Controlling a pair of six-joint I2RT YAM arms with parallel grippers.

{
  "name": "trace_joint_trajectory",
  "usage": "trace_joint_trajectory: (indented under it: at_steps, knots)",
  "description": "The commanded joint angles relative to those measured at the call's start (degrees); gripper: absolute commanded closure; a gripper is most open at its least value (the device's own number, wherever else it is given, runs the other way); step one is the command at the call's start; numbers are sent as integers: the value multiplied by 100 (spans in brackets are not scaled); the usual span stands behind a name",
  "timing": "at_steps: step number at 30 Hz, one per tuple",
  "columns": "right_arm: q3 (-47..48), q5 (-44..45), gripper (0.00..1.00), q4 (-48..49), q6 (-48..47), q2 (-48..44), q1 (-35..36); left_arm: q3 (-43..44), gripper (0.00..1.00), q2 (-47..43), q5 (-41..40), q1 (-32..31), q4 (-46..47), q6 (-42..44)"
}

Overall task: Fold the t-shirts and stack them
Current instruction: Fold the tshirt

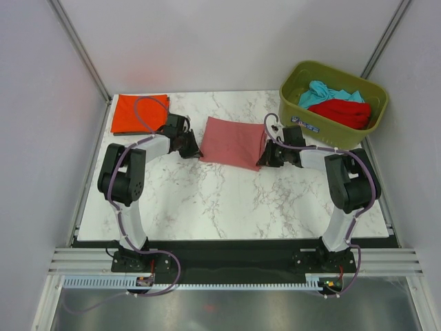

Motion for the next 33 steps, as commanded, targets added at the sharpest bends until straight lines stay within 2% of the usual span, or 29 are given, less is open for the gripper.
trace_joint_trajectory:
  at_steps: [1, 2, 4, 10, 16, 18, 19, 20, 23, 25, 28, 33]
  knots:
    - [-105, -146, 83, 41, 4, -79, -101, -165, 95, -130, 124, -2, 224, 28]
    - [-149, -147, 92, 33, 4, -105, -145, -261, 98, -174, 115, -2, 216, -34]
    - [-210, -147, 100, -2, 12, -184, -154, -376, 98, -314, 97, 6, 102, -270]
    - [-720, -217, 100, -20, 109, -675, -154, -973, 98, -701, 45, -46, -512, -825]
    - [-1546, -252, 100, -12, 337, -1387, -137, -1949, 98, -1755, -43, -178, -602, -949]
    - [-1827, -200, 92, -46, 381, -1581, -119, -2195, 94, -2080, 35, -187, -611, -984]
    - [-1950, -182, 85, -64, 373, -1773, -128, -2291, 81, -2160, 88, -187, -611, -993]
    - [-1986, -182, 81, -90, 338, -1862, -137, -2310, 73, -2231, 210, -187, -611, -993]
    - [-1916, -94, 62, -397, 197, -2109, -137, -2301, 59, -2450, 151, -187, -689, -993]
    - [-1698, 73, 55, -644, 127, -2188, -137, -2188, 54, -2582, 45, -178, -768, -966]
    - [-1233, 300, 49, -968, 39, -2040, -154, -1714, 52, -2548, -210, -161, -813, -931]
    - [-590, 486, 45, -1110, -163, -1558, -198, -378, 53, -1591, 53, -161, -786, -650]
